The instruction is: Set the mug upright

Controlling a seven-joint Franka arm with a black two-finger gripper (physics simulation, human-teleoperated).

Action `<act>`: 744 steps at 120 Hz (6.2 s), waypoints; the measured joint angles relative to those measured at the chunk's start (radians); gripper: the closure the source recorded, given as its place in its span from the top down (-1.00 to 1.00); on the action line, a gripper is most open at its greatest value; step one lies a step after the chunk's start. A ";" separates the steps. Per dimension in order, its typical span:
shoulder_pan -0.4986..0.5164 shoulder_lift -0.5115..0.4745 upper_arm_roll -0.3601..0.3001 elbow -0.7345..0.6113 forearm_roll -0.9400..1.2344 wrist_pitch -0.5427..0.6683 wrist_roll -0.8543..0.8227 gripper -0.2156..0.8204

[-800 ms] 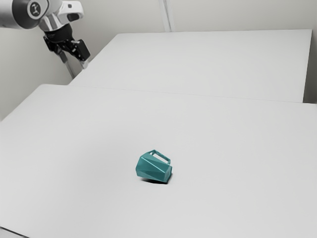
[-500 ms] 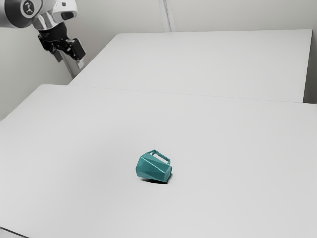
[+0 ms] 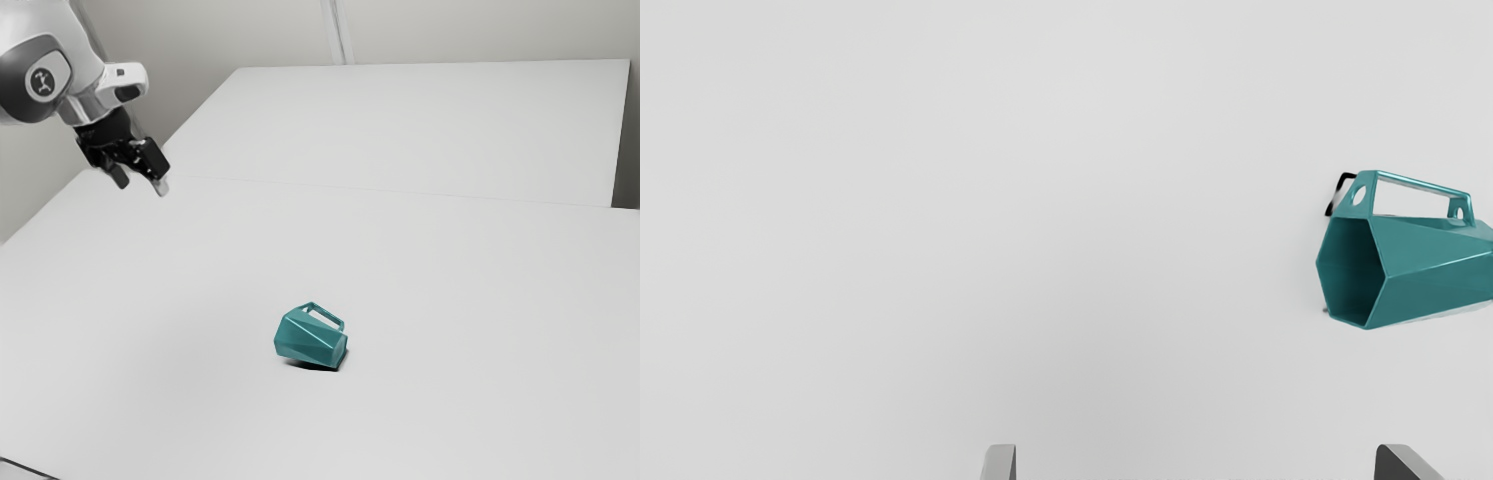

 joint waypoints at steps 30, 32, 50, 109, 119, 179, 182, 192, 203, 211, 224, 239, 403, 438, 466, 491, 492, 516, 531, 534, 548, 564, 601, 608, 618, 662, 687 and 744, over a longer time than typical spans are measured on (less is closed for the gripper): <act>-0.002 -0.065 0.053 -0.189 -0.151 0.095 -0.009 0.54; -0.003 -0.069 0.058 -0.198 -0.160 0.099 -0.009 0.54; -0.018 -0.100 0.100 -0.283 -0.265 0.119 0.000 0.54; -0.018 0.076 0.162 -0.333 -0.566 0.175 0.240 0.53; -0.016 0.085 0.166 -0.352 -0.626 0.180 0.296 0.53; -0.019 0.183 0.177 -0.406 -0.892 0.193 0.613 0.52; -0.021 0.184 0.177 -0.413 -0.900 0.194 0.625 0.52; -0.028 0.186 0.177 -0.433 -0.923 0.196 0.661 0.52; -0.030 0.190 0.177 -0.448 -0.943 0.197 0.696 0.51; -0.034 0.197 0.177 -0.450 -0.955 0.198 0.719 0.51; -0.041 0.223 0.176 -0.447 -0.980 0.200 0.752 0.51; -0.045 0.247 0.171 -0.443 -1.008 0.200 0.785 0.50; -0.103 0.385 0.076 -0.416 -1.301 0.194 0.971 -0.47; -0.123 0.365 0.077 -0.417 -1.312 0.196 0.980 -0.81; -0.140 0.335 0.078 -0.419 -1.320 0.201 0.982 -0.90; -0.136 0.243 0.037 -0.416 -1.300 0.253 0.957 -0.93; -0.135 0.240 0.034 -0.416 -1.296 0.257 0.955 -0.93; -0.152 0.174 -0.055 -0.412 -1.066 0.436 0.877 -0.93; -0.143 0.171 -0.077 -0.390 -0.857 0.528 0.805 -0.93; -0.141 0.172 -0.079 -0.385 -0.816 0.541 0.789 -0.93; -0.135 0.185 -0.081 -0.344 -0.634 0.582 0.711 -0.93; -0.118 0.233 -0.081 -0.300 -0.506 0.608 0.629 -0.93; -0.087 0.305 -0.070 -0.271 -0.366 0.627 0.481 -0.93; -0.090 0.308 -0.062 -0.271 -0.337 0.626 0.455 -0.93; -0.094 0.313 -0.053 -0.270 -0.313 0.626 0.423 -0.93; -0.108 0.344 -0.008 -0.242 -0.243 0.620 0.321 -0.93; -0.105 0.356 0.000 -0.224 -0.215 0.618 0.285 -0.93; -0.106 0.407 -0.001 -0.197 -0.206 0.617 0.235 -0.93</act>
